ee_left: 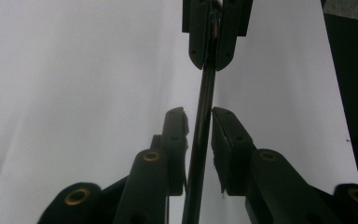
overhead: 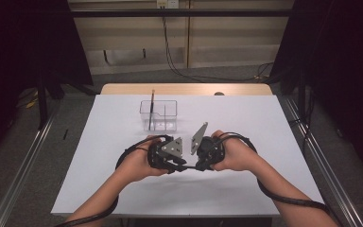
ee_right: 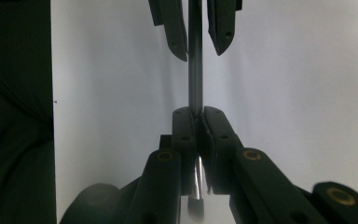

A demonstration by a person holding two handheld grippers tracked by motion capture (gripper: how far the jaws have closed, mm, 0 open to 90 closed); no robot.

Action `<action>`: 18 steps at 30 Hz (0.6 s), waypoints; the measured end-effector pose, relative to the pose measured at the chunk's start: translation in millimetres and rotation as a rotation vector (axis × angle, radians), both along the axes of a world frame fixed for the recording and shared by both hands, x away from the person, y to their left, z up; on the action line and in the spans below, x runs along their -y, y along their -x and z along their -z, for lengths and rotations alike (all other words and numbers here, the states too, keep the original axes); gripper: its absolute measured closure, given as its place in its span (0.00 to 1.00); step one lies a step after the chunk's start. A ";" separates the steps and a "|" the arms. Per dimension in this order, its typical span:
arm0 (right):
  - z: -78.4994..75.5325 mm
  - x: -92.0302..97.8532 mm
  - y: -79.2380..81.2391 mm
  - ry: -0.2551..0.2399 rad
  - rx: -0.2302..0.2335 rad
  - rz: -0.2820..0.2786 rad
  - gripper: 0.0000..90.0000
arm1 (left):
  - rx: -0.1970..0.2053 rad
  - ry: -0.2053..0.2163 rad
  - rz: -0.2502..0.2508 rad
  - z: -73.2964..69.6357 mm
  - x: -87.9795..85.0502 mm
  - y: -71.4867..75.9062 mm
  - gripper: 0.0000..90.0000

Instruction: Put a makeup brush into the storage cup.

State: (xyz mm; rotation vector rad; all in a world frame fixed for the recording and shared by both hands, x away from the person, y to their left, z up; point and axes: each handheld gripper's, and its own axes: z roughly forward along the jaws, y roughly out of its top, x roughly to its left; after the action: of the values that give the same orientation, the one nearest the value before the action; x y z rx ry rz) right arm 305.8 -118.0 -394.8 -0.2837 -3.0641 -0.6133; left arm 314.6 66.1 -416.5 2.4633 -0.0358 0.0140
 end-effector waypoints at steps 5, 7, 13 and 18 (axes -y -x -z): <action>-2.6 0.2 0.5 -0.007 -0.006 -0.003 0.94 | -0.001 -0.002 0.000 3.5 0.3 0.8 0.88; -3.1 0.3 0.9 -0.006 -0.004 -0.006 0.94 | -0.001 -0.009 0.008 3.2 0.3 0.8 0.89; -4.6 1.4 -0.1 -0.022 -0.002 -0.007 0.94 | 0.001 -0.010 0.009 3.4 0.1 0.8 0.91; -9.1 4.1 -1.8 -0.064 -0.011 0.004 0.94 | 0.003 -0.007 0.006 4.3 -1.0 1.6 0.92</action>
State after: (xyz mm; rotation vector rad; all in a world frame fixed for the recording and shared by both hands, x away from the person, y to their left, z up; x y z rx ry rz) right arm 307.6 -122.2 -385.8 -0.2906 -3.0275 -0.7064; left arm 313.0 67.1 -420.8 2.4699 -0.0441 0.0152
